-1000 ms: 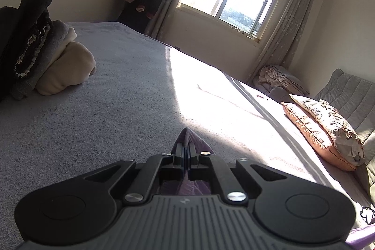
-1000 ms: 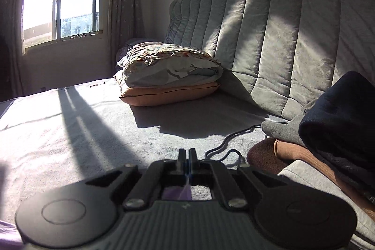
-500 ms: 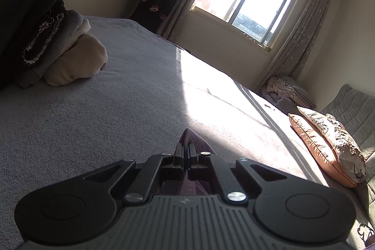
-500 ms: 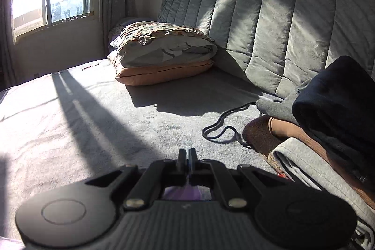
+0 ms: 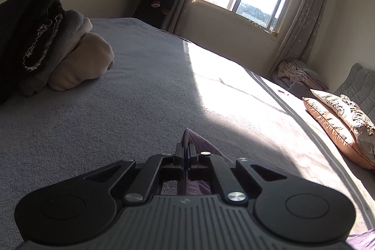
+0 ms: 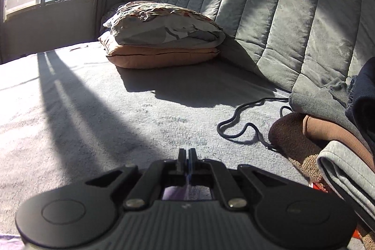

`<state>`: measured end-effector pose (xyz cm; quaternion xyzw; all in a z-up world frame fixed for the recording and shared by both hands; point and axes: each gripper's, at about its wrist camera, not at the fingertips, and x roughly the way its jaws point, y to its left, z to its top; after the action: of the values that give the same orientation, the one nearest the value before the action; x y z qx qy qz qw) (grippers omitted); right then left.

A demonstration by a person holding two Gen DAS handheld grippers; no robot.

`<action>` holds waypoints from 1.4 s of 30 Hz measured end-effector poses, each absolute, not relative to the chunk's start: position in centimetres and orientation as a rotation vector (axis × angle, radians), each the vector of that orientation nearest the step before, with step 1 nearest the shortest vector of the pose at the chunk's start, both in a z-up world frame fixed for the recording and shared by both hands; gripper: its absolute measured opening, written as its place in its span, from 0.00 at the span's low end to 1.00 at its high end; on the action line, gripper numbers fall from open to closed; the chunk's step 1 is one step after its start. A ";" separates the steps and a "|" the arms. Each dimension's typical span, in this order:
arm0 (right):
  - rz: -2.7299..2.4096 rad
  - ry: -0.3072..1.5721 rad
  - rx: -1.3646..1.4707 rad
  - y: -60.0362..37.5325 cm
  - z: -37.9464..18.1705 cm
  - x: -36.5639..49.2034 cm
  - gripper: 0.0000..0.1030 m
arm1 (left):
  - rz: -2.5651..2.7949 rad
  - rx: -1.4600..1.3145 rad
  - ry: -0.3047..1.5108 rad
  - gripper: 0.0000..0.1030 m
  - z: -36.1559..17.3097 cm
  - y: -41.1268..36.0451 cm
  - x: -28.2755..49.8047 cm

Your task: Fold clothes

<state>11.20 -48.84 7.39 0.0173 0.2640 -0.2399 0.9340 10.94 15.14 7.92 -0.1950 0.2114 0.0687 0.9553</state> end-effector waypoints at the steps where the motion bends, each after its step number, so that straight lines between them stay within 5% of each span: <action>1: -0.482 0.530 0.037 -49.0 7.4 11.1 0.01 | 0.143 -0.401 0.427 0.01 8.0 15.2 10.9; 5: -0.413 0.536 0.100 -49.6 7.5 10.9 0.05 | 0.173 -0.436 0.451 0.01 7.6 15.5 11.1; 8: -0.408 0.563 0.171 -50.7 7.5 10.3 0.30 | 0.183 -0.432 0.478 0.02 7.1 15.6 11.0; 13: -0.458 0.675 0.376 -54.5 6.4 8.1 0.29 | 0.176 -0.450 0.506 0.02 7.1 15.9 10.8; 16: -0.414 0.759 0.490 -56.2 4.9 6.8 0.16 | 0.177 -0.476 0.504 0.02 7.3 15.9 10.7; 23: -0.250 0.692 0.832 -57.6 2.0 6.7 0.12 | 0.206 -0.532 0.550 0.02 6.3 14.7 10.6; 42: -0.408 0.681 0.560 -54.0 6.8 6.5 0.03 | 0.211 -0.606 0.549 0.02 6.5 15.6 10.5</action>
<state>6.47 -54.02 6.77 0.2691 0.3275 -0.1961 0.8842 10.50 15.59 6.48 -0.2942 0.2663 0.1025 0.9122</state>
